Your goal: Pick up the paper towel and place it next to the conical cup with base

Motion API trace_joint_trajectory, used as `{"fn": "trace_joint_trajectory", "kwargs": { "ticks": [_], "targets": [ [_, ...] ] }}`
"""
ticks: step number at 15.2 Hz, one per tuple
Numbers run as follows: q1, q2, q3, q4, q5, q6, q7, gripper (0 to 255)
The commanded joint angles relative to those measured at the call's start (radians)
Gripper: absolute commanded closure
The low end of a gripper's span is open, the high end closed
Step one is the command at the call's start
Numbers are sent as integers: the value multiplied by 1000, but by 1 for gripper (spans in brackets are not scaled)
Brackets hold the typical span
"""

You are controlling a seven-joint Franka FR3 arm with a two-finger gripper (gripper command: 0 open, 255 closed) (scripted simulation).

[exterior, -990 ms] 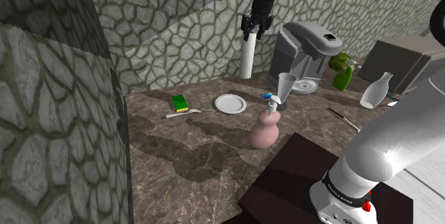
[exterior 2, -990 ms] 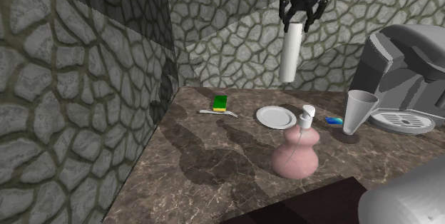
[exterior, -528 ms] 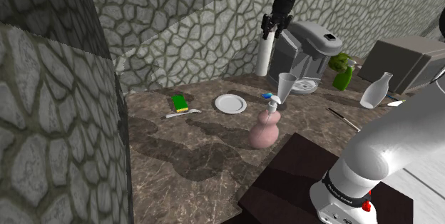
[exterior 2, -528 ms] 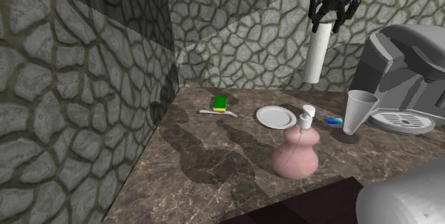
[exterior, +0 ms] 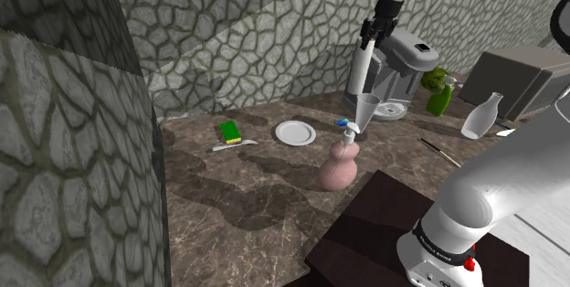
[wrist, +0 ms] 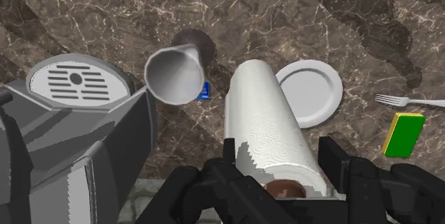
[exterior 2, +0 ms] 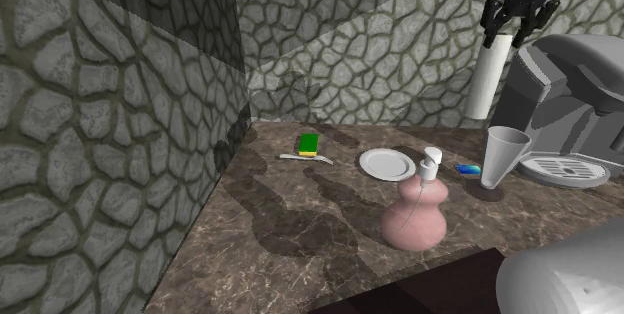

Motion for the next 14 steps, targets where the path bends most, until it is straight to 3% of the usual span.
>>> {"fn": "trace_joint_trajectory", "kwargs": {
  "ticks": [1, 14],
  "targets": [
    [-17, 10, -33, 10, 5, 0, -54, 255],
    [-140, 213, -251, 235, 122, -60, -414, 255]
  ]
}}
